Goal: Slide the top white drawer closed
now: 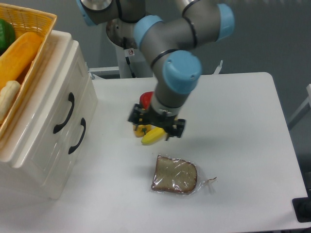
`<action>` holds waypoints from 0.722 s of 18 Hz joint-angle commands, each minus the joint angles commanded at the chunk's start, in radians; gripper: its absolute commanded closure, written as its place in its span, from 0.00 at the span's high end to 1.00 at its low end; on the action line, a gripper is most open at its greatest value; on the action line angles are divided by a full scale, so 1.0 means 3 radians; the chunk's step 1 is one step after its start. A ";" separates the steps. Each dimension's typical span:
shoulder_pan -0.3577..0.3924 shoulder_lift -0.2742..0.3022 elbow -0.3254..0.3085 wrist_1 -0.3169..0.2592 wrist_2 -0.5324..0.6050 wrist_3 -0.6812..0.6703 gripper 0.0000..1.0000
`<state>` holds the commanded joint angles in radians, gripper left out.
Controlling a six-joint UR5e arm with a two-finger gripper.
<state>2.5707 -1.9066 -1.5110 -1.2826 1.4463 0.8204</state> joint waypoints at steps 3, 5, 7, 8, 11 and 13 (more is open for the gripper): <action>0.0266 -0.0143 0.0046 0.0077 0.0184 0.0306 1.00; 0.0435 -0.0210 0.0051 0.0169 0.0195 0.0613 1.00; 0.0598 -0.0251 0.0056 0.0241 0.0205 0.0950 1.00; 0.0665 -0.0276 0.0066 0.0251 0.0231 0.1154 1.00; 0.0864 -0.0363 0.0077 0.0267 0.0251 0.1885 1.00; 0.0880 -0.0430 0.0082 0.0292 0.0419 0.2300 1.00</action>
<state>2.8348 -2.0355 -1.4864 -1.1950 1.5720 1.5105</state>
